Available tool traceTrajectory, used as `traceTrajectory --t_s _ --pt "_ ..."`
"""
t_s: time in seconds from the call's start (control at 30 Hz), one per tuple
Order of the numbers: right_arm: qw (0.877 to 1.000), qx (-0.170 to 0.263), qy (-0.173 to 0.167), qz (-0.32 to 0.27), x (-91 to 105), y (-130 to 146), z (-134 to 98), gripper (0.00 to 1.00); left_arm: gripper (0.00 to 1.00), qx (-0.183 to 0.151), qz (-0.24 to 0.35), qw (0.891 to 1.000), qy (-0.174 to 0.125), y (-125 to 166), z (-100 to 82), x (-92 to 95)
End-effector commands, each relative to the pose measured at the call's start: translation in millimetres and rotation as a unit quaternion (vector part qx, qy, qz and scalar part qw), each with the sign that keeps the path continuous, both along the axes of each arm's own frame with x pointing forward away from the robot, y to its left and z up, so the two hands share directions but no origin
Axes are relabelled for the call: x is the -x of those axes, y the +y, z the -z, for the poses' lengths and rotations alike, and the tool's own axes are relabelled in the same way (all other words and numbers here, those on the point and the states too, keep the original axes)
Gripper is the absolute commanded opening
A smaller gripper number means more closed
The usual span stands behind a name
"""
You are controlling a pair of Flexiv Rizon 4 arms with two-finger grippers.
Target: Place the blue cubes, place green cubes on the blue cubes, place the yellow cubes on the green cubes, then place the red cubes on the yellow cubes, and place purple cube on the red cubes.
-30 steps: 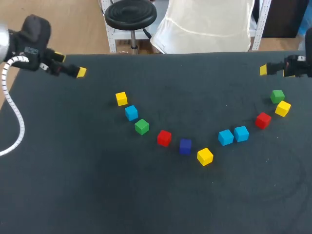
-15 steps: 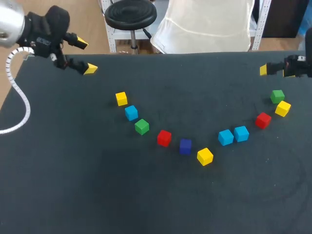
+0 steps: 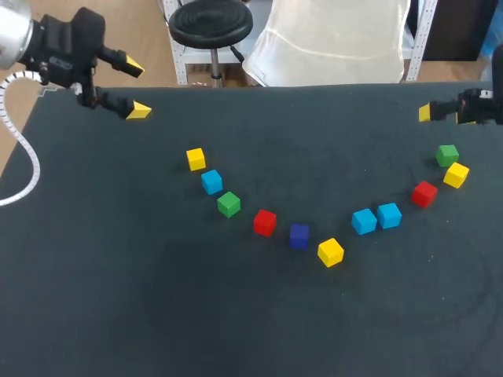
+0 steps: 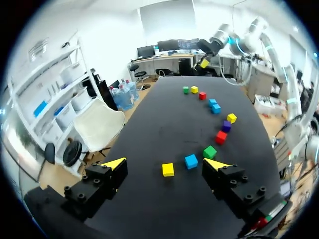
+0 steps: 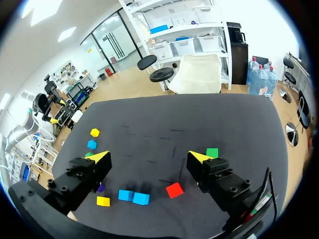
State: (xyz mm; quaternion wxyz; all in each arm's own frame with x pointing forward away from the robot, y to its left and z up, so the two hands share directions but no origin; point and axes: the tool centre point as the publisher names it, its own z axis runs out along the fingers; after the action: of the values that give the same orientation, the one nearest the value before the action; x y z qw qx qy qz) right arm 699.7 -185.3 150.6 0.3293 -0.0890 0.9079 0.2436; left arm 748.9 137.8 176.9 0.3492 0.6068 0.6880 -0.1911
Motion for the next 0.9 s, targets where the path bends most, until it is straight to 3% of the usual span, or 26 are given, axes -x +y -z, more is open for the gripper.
traceTrajectory --t_s 0.03,0.1,0.23,0.37,0.57,0.63,0.9 --pt "1.000 0.001 0.000 0.002 0.4 1 0 1.00 1.00 -0.066 0.063 0.996 -0.008 -23 -10.0 -11.4" --pt "1.000 0.001 0.000 0.002 0.4 1 0 1.00 1.00 -0.091 0.087 0.992 -0.009 -29 -9.1 -12.5" --pt "1.000 0.001 0.000 0.002 0.4 1 0 1.00 1.00 -0.100 0.133 0.986 -0.025 -37 -5.3 -7.0" --pt "1.000 0.001 0.000 0.002 0.4 1 0 1.00 1.00 -0.132 0.174 0.976 -0.011 -45 -1.7 -4.0" --pt "1.000 0.001 0.000 0.002 0.4 1 0 1.00 1.00 -0.124 0.196 0.973 -0.015 -50 -3.6 2.0" --pt "1.000 0.001 0.000 0.002 0.4 1 0 1.00 1.00 -0.106 0.200 0.974 -0.014 -50 -3.1 4.1" --pt "1.000 0.001 0.000 0.002 0.4 1 0 1.00 1.00 -0.108 0.194 0.975 -0.008 -44 3.8 11.5"
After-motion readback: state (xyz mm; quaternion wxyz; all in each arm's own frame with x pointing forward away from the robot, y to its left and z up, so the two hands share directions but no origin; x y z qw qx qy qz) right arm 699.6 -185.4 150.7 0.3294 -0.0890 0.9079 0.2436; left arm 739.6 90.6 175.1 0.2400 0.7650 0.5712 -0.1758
